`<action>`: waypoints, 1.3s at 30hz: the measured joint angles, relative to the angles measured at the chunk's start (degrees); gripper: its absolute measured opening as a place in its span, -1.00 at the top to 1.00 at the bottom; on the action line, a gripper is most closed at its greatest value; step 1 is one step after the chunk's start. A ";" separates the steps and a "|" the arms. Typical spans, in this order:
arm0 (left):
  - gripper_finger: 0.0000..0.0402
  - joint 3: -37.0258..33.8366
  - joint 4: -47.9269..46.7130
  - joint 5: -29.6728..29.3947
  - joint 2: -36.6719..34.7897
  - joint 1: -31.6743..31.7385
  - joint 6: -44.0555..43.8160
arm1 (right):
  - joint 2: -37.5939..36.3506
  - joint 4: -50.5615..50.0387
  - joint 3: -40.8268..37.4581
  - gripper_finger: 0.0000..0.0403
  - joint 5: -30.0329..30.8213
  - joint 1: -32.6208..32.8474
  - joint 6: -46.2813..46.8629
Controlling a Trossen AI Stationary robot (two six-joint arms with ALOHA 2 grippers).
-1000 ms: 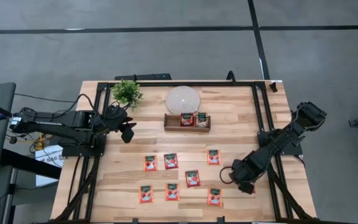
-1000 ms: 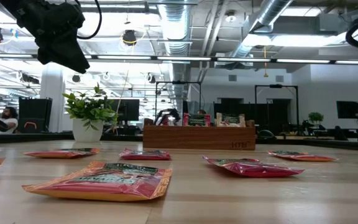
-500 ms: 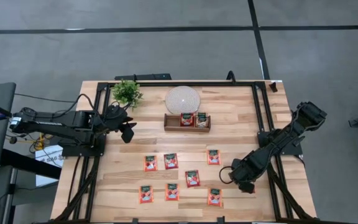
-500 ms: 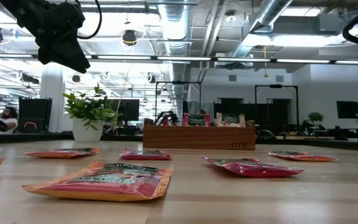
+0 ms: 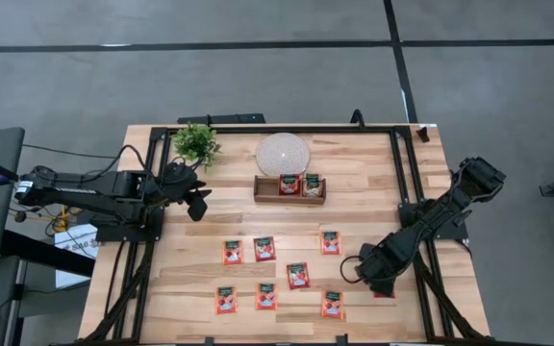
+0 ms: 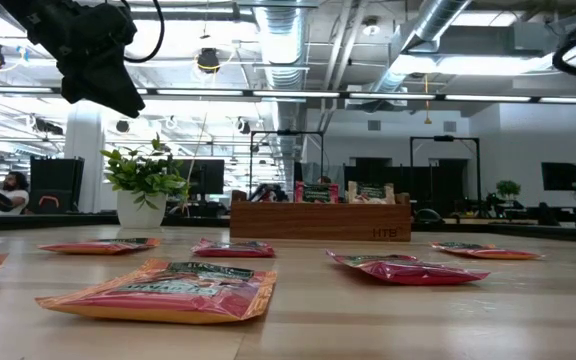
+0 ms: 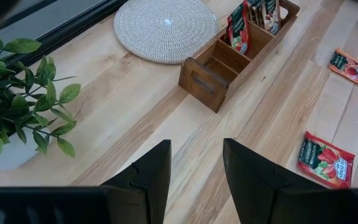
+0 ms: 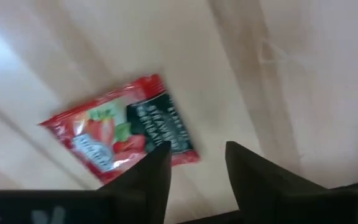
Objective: Pick & Place Tea
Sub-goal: Put the red tea bag into the middle section of the wooden organizer
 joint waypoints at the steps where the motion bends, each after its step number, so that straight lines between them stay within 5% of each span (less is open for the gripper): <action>1: 0.32 0.00 0.00 0.00 0.00 0.01 0.00 | 0.00 0.36 -0.69 0.26 -0.06 0.02 0.09; 14: 0.32 0.00 0.01 1.09 0.00 0.01 0.46 | -0.17 4.53 -4.67 0.46 -2.09 0.04 3.42; 27: 0.32 0.00 0.01 0.87 -0.01 0.01 0.48 | 0.04 4.12 -4.83 0.97 -2.27 -2.60 4.52; 39: 0.31 0.00 0.01 0.87 0.00 0.01 0.48 | 0.09 2.54 -4.80 1.00 -0.42 -8.67 1.84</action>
